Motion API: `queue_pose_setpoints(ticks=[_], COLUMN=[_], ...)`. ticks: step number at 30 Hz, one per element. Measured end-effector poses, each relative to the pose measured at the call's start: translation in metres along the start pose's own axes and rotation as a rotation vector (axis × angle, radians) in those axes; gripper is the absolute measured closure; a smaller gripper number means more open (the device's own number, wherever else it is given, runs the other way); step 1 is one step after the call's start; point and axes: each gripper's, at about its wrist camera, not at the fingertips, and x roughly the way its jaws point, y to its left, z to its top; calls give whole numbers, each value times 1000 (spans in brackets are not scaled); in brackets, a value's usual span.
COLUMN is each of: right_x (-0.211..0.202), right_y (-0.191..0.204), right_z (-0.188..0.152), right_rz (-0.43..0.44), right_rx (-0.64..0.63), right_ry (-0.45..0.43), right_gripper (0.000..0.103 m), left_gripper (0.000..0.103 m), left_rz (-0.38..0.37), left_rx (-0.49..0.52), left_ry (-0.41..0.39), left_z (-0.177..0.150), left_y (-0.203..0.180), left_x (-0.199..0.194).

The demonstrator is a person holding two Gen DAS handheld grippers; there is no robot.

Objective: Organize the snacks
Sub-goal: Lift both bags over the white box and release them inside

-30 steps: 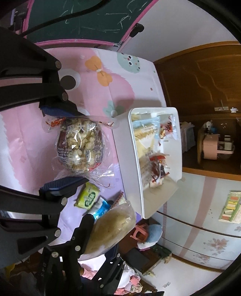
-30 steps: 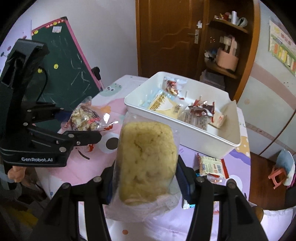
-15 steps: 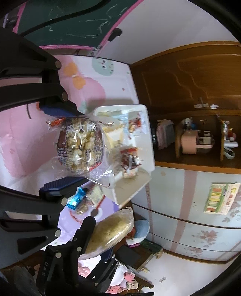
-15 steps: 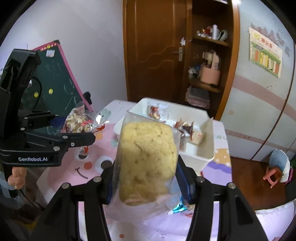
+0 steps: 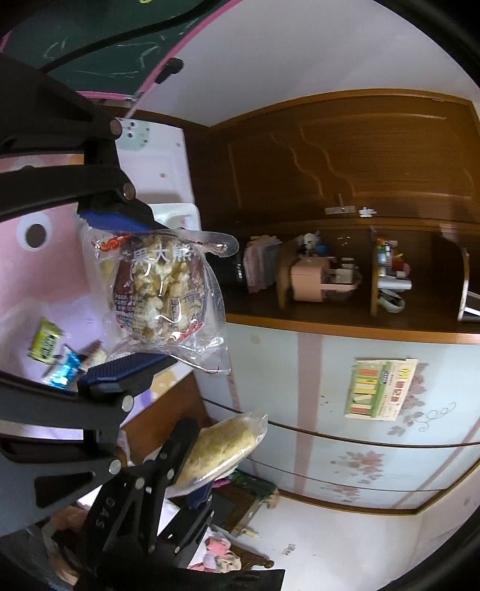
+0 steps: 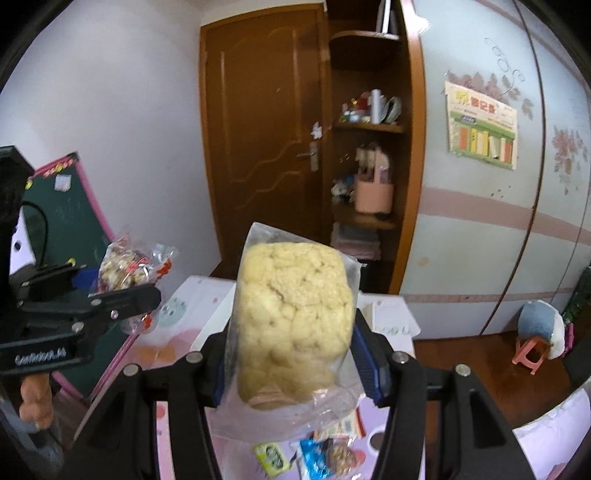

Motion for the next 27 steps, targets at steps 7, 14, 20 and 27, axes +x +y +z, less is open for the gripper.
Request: queue_pose_setpoints(ticks=[7,14,20,27], right_x=[26,66,110,168], right_y=[-11,-23,-32,-33], right_z=[27,28,15,-5], right_rz=[-23,-22,-26,-9], right_rx=[40,78,118,117], right_ry=[-23,13,83,202], right_gripper=[48,48,48,47], left_gripper=[47,47,47,28], left_rz=[-17,-17,6,53], left_rx=[-40,-101,-116,-103], left_ry=[-49,-11,44,91], left_z=[32,34,24,16], left_y=[1,15,25,34], left_x=[21,70,122,178])
